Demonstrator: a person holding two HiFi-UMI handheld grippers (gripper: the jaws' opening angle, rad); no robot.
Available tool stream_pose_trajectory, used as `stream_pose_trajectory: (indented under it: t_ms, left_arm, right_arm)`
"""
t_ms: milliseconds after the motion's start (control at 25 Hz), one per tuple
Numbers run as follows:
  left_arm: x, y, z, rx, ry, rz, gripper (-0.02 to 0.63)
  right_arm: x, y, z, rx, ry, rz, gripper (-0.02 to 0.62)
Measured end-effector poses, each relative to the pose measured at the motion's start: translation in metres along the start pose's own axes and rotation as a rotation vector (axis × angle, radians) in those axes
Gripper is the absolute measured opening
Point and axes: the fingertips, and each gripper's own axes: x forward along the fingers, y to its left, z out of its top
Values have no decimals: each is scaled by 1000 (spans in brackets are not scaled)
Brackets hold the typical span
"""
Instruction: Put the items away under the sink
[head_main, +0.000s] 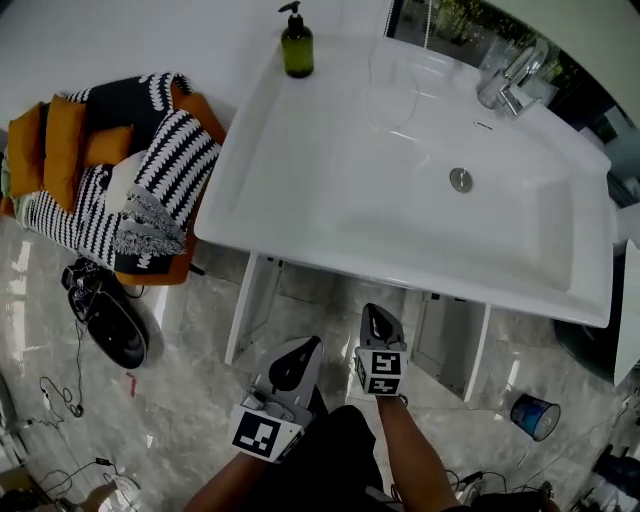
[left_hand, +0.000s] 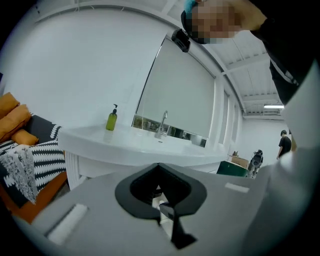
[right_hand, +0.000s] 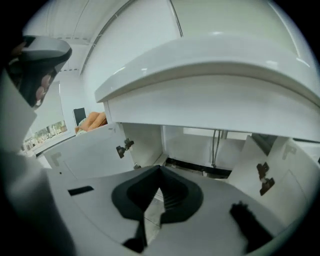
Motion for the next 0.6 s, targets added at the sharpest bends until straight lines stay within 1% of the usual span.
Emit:
stream_pose_trajectory:
  t_ms: [240, 480, 600]
  left_arm:
    - [-29, -17, 66, 4, -35, 20, 8]
    - [-54, -39, 112, -33, -8, 35, 8]
    - [-62, -52, 130, -8, -36, 31, 8]
  right_arm:
    - [-53, 12, 53, 6, 0, 0, 15]
    - [-106, 18, 99, 5, 5, -1, 15]
    - [-131, 20, 117, 2, 3, -1, 15]
